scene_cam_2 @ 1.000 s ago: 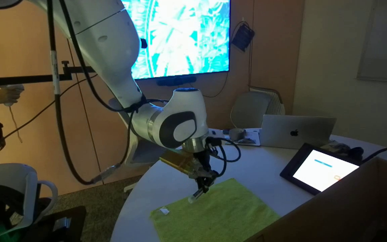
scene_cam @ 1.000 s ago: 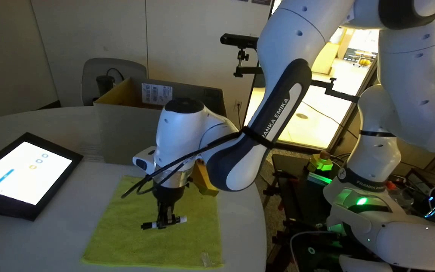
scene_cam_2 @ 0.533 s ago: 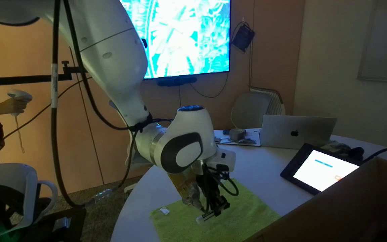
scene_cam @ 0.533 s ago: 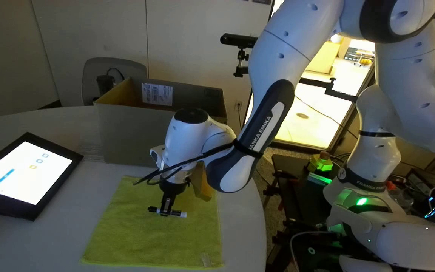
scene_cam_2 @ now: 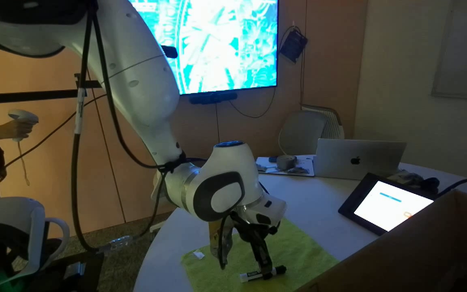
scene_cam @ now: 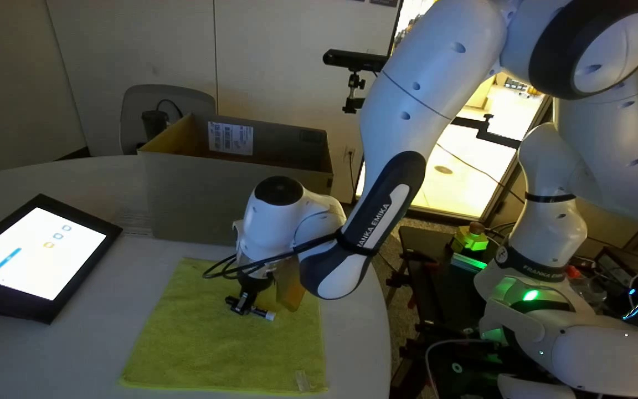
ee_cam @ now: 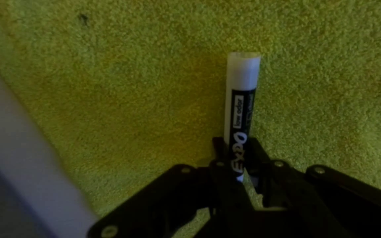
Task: Put the marker on the towel, then fold the towel, and then put the towel in the box
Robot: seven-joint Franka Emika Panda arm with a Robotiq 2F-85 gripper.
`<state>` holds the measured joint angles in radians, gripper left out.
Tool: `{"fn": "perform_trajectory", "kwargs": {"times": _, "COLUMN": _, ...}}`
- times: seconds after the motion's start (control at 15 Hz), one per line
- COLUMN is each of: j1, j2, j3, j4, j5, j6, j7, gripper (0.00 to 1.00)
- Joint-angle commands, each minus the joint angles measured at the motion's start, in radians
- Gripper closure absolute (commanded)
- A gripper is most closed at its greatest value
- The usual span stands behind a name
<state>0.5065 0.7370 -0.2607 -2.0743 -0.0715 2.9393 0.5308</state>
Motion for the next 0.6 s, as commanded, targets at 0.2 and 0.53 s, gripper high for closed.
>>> {"fn": "perform_trajectory", "kwargs": {"times": 0.2, "j1": 0.083, "j2": -0.003, "j3": -0.058, "j4": 0.001, "j5": 0.025, "j6": -0.029, "j7": 0.071, "gripper": 0.53}}
{"fn": "perform_trajectory", "kwargs": {"times": 0.53, "j1": 0.17, "j2": -0.053, "j3": -0.136, "j4": -0.031, "j5": 0.0, "j6": -0.019, "j7": 0.12, "gripper": 0.12}}
